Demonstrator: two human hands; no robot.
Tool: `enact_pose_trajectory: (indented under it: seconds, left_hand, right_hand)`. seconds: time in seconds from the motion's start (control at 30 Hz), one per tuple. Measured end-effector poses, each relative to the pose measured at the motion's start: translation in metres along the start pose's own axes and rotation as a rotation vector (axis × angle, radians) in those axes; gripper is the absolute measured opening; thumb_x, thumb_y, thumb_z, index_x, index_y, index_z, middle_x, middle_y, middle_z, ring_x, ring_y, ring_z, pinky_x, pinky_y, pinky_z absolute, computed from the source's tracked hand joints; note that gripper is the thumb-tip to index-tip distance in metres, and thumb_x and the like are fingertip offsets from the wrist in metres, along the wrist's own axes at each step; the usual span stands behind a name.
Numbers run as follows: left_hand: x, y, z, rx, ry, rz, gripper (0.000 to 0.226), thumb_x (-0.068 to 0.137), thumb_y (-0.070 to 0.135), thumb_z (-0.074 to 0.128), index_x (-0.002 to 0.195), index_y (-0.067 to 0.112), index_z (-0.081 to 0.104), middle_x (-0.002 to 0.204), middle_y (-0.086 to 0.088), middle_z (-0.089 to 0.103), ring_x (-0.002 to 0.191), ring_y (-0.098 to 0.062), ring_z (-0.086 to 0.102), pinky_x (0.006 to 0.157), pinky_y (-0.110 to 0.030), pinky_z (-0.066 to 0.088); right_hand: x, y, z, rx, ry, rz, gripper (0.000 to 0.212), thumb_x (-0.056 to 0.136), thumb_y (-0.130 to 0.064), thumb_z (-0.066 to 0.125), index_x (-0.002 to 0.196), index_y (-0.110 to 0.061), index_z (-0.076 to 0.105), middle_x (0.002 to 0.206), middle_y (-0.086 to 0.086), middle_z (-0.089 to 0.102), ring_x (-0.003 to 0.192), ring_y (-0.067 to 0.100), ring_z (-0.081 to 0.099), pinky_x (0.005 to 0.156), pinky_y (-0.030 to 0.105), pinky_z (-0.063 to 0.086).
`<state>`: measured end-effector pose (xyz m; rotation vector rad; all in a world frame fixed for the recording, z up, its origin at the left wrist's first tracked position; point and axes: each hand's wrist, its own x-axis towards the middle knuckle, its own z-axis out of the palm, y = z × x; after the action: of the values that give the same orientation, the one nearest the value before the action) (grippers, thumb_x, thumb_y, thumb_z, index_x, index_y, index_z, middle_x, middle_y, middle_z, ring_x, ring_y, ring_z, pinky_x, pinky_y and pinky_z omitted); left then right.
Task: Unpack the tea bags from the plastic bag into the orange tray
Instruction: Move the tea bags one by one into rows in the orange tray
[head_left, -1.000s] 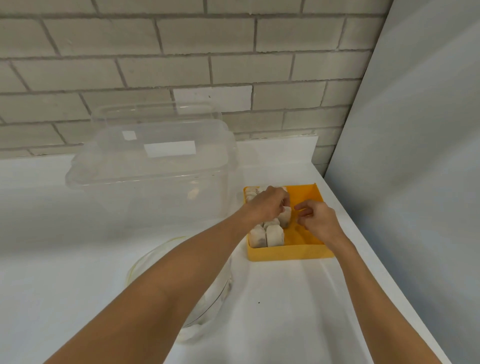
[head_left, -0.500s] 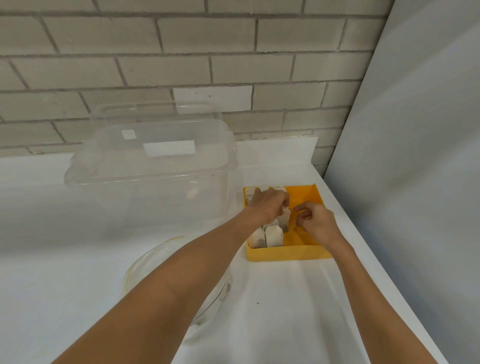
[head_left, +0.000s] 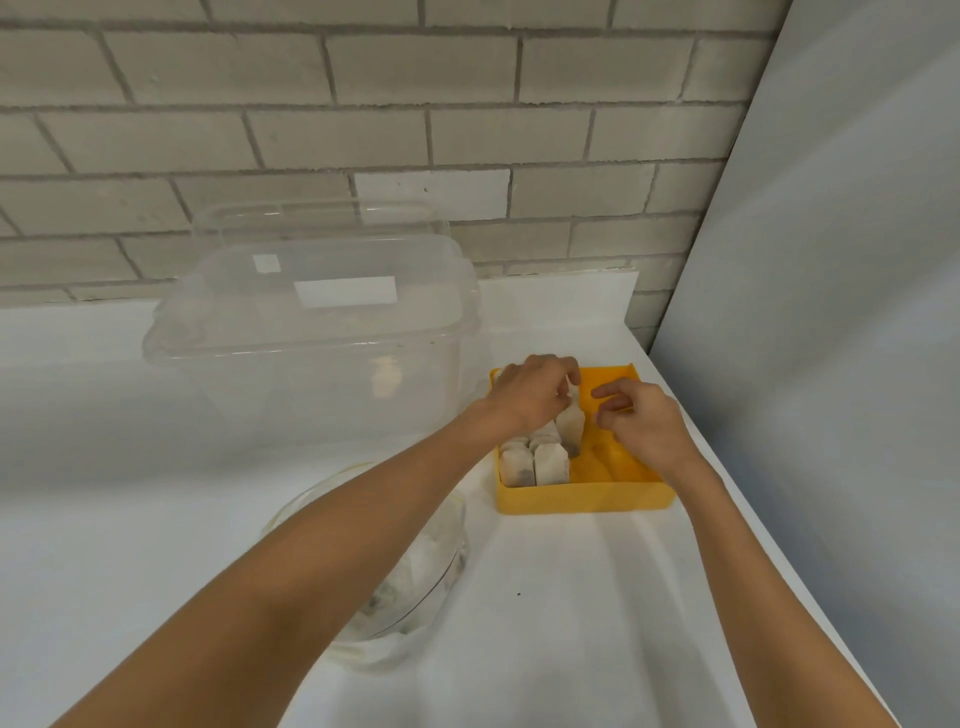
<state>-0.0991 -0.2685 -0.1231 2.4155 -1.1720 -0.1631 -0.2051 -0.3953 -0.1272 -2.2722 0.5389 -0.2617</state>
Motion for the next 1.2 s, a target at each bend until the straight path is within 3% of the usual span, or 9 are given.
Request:
enact_pose_trajectory:
  seconds: [0.13, 0.27, 0.37, 0.53, 0.7, 0.8, 0.9, 1.03, 1.2]
  left_hand:
    - [-0.026, 0.0, -0.024, -0.133, 0.019, 0.05, 0.027, 0.089, 0.007, 0.057, 0.113, 0.019, 0.061, 0.1, 0.002, 0.062, 0.084, -0.016, 0.059, 0.081, -0.039, 0.053]
    - [-0.072, -0.006, -0.049, -0.222, 0.043, 0.038, 0.024, 0.087, 0.004, 0.058, 0.107, 0.015, 0.066, 0.086, 0.01, 0.062, 0.081, -0.014, 0.063, 0.078, -0.022, 0.052]
    - [-0.116, -0.023, -0.062, -0.281, 0.061, -0.079, 0.018, 0.086, 0.006, 0.063, 0.1, 0.015, 0.069, 0.082, 0.009, 0.066, 0.075, -0.012, 0.064, 0.073, -0.013, 0.048]
    - [-0.184, -0.057, -0.067, -0.313, 0.046, -0.311, 0.01, 0.086, 0.014, 0.067, 0.093, 0.02, 0.071, 0.086, 0.005, 0.071, 0.08, -0.011, 0.065, 0.073, -0.015, 0.049]
    - [-0.223, -0.072, -0.044, -0.222, -0.041, -0.412, 0.018, 0.084, 0.004, 0.062, 0.088, 0.02, 0.07, 0.078, 0.011, 0.067, 0.072, -0.003, 0.062, 0.065, -0.004, 0.041]
    - [-0.236, -0.073, -0.028, -0.249, -0.073, -0.485, 0.021, 0.082, 0.004, 0.06, 0.092, 0.021, 0.069, 0.084, 0.008, 0.068, 0.076, -0.012, 0.066, 0.067, -0.014, 0.05]
    - [-0.244, -0.068, -0.017, -0.075, -0.174, -0.541, 0.035, 0.079, 0.032, 0.069, 0.113, 0.03, 0.06, 0.098, 0.014, 0.063, 0.094, -0.01, 0.062, 0.083, -0.03, 0.048]
    - [-0.248, -0.066, -0.007, 0.107, -0.196, -0.541, 0.077, 0.077, 0.052, 0.066, 0.143, 0.035, 0.03, 0.133, 0.008, 0.047, 0.125, -0.019, 0.046, 0.101, -0.041, 0.032]
    - [-0.244, -0.065, -0.006, 0.168, -0.267, -0.562, 0.092, 0.078, 0.056, 0.065, 0.15, 0.032, 0.013, 0.146, 0.003, 0.034, 0.132, -0.025, 0.035, 0.107, -0.045, 0.027]
  right_hand:
    - [-0.006, -0.019, 0.001, 0.066, -0.005, -0.054, 0.026, 0.085, -0.008, 0.062, 0.108, -0.019, 0.067, 0.097, -0.002, 0.068, 0.088, 0.01, 0.061, 0.069, 0.015, 0.044]
    - [-0.018, -0.046, 0.015, 0.116, -0.062, -0.127, 0.024, 0.085, -0.008, 0.061, 0.104, -0.021, 0.068, 0.091, -0.003, 0.07, 0.089, 0.012, 0.065, 0.079, 0.027, 0.052]
    - [-0.032, -0.066, 0.035, 0.141, -0.137, -0.176, 0.023, 0.084, -0.006, 0.061, 0.1, -0.021, 0.068, 0.088, -0.005, 0.07, 0.082, 0.007, 0.065, 0.077, 0.022, 0.051]
    - [-0.059, -0.091, 0.073, 0.172, -0.338, -0.256, 0.022, 0.084, -0.004, 0.062, 0.099, -0.019, 0.068, 0.084, 0.001, 0.071, 0.072, 0.006, 0.062, 0.068, 0.015, 0.047]
    - [-0.088, -0.104, 0.116, -0.04, -0.532, -0.374, 0.021, 0.087, -0.014, 0.062, 0.107, -0.019, 0.067, 0.092, -0.005, 0.067, 0.071, -0.002, 0.054, 0.068, 0.017, 0.042]
    - [-0.099, -0.102, 0.13, -0.431, -0.582, -0.464, 0.033, 0.087, -0.029, 0.063, 0.12, -0.024, 0.06, 0.114, -0.001, 0.061, 0.104, 0.018, 0.054, 0.081, 0.031, 0.04]
    - [-0.105, -0.096, 0.134, -0.762, -0.588, -0.493, 0.051, 0.082, -0.042, 0.065, 0.13, -0.031, 0.051, 0.129, 0.002, 0.046, 0.118, 0.031, 0.037, 0.09, 0.038, 0.033]
    - [-0.109, -0.09, 0.137, -0.802, -0.612, -0.425, 0.068, 0.081, -0.034, 0.068, 0.139, -0.027, 0.034, 0.136, 0.006, 0.035, 0.12, 0.035, 0.03, 0.09, 0.041, 0.037]
    - [-0.105, -0.091, 0.139, -0.684, -0.672, -0.371, 0.084, 0.077, -0.003, 0.067, 0.145, -0.015, 0.019, 0.135, 0.016, 0.031, 0.121, 0.04, 0.035, 0.095, 0.041, 0.044]
